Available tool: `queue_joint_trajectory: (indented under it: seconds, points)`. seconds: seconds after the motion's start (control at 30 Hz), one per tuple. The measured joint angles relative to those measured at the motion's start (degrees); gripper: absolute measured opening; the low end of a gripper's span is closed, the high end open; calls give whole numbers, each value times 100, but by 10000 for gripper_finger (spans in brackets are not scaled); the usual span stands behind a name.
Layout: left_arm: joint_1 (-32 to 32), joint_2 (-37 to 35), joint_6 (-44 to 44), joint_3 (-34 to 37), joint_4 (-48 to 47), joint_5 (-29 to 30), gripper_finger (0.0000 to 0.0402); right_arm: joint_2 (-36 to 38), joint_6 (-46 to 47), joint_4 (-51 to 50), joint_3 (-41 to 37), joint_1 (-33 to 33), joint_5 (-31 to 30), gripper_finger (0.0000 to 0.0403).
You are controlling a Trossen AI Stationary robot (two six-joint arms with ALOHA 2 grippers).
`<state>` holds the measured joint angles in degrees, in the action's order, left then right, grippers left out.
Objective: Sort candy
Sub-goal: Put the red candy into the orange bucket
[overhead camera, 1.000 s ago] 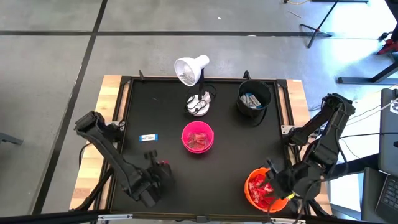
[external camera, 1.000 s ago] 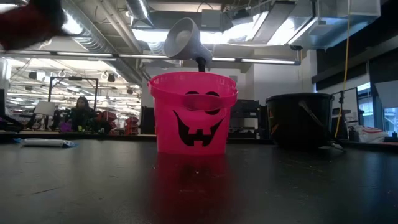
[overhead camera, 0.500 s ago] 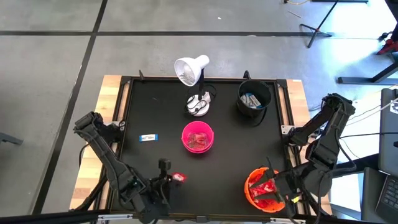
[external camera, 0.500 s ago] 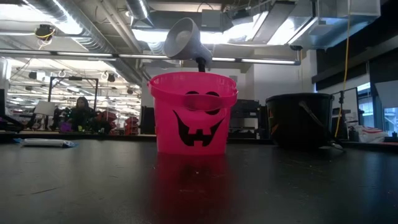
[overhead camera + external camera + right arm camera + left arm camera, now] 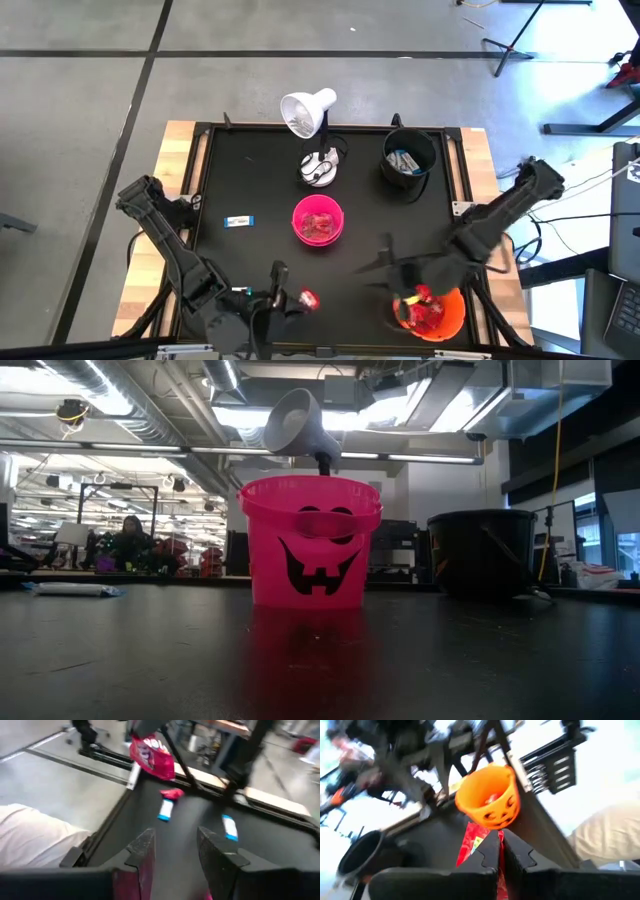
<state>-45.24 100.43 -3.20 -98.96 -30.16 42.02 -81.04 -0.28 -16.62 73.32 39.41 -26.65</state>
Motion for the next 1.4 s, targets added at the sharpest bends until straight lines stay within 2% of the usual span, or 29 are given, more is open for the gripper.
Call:
queue_joint_trajectory:
  seconds: [0.17,0.3,0.47,0.53,0.87,1.1,1.2,1.4]
  points:
    - [-9,2,-487,0,486,-576,0,-463,-775,1092,-4,-459,1099,140]
    - [-4,2,-499,0,528,-594,0,-710,-1210,1796,-4,-754,1925,140]
    - [34,2,-646,0,592,-648,0,-1028,-1308,2697,-2,-1075,3030,140]
    - [93,2,-665,0,634,-737,0,-1182,-1309,2983,-2,-1156,3299,140]
    - [466,2,-946,0,713,-1020,0,-1751,-1297,3624,-2,-1249,3730,140]
    - [700,2,-942,0,661,-1265,0,-1770,-1047,3650,-2,-1247,3678,138]
    - [745,2,-934,0,656,-1265,0,-1770,-1048,3654,-2,-1247,3671,119]
    - [796,4,-375,0,435,-992,0,-1770,-1047,3530,-2,-1263,3631,39]
